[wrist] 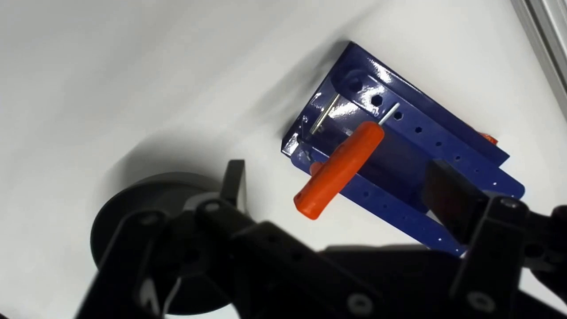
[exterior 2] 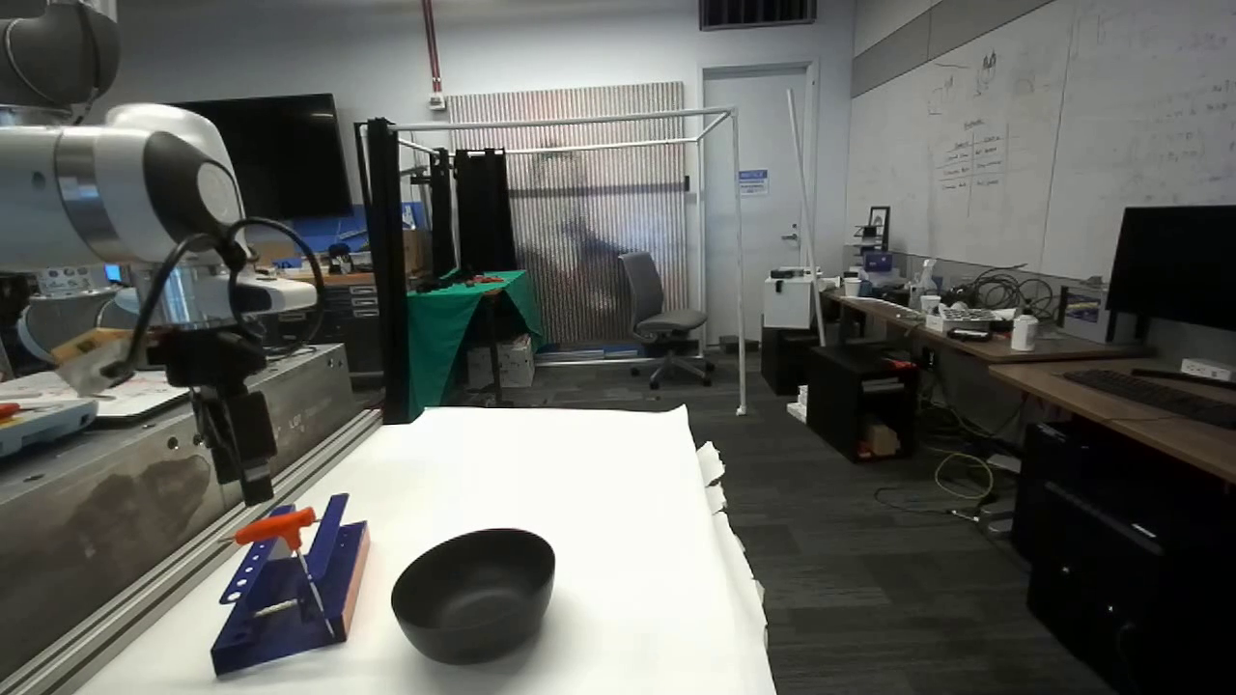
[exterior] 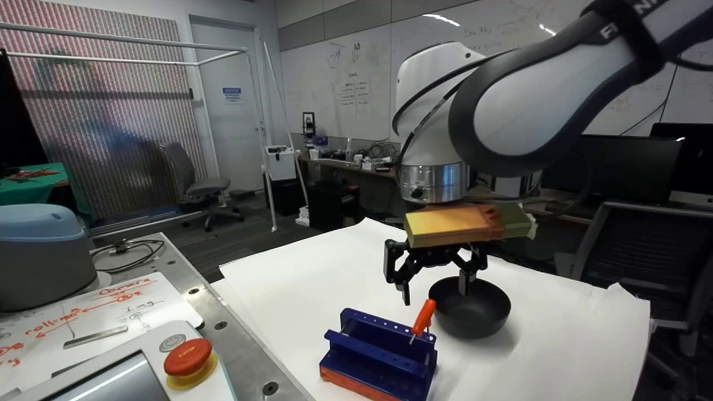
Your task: Pick up the orange object and put it in the black bowl.
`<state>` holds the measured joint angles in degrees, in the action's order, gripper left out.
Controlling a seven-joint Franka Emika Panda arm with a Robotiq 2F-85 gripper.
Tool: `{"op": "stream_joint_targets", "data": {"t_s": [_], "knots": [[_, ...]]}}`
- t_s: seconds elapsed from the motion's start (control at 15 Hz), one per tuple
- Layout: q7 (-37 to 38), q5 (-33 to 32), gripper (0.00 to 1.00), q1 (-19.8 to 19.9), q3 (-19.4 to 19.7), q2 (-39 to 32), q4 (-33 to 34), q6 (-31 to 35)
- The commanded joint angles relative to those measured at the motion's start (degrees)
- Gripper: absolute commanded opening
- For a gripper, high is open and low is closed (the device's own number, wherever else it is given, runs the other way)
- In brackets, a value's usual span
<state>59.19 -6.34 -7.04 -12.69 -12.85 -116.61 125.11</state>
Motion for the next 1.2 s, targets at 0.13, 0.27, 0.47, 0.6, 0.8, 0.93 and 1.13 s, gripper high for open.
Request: {"op": "stream_joint_targets", "data": {"t_s": [0.13, 0.27, 0.47, 0.6, 0.8, 0.93, 1.13], "knots": [[-0.3, 0.0, 1.0, -4.0, 4.5, -7.0, 6.3, 0.1], [-0.2, -0.8, 0.97, -5.0, 5.6, -8.4, 7.2, 0.5], [-0.5, -1.0, 0.71, -6.0, 6.7, -9.7, 8.0, 0.7], [-0.5, -1.3, 0.53, -6.6, 7.3, -10.1, 8.1, 1.0], [-1.0, -0.9, 0.31, -7.0, 7.6, -10.0, 7.9, 0.9], [-1.3, -1.3, 0.16, -7.2, 7.8, -8.9, 7.0, 1.2], [-1.5, -2.6, 0.04, -8.0, 7.7, -5.3, 4.7, 1.3]]}}
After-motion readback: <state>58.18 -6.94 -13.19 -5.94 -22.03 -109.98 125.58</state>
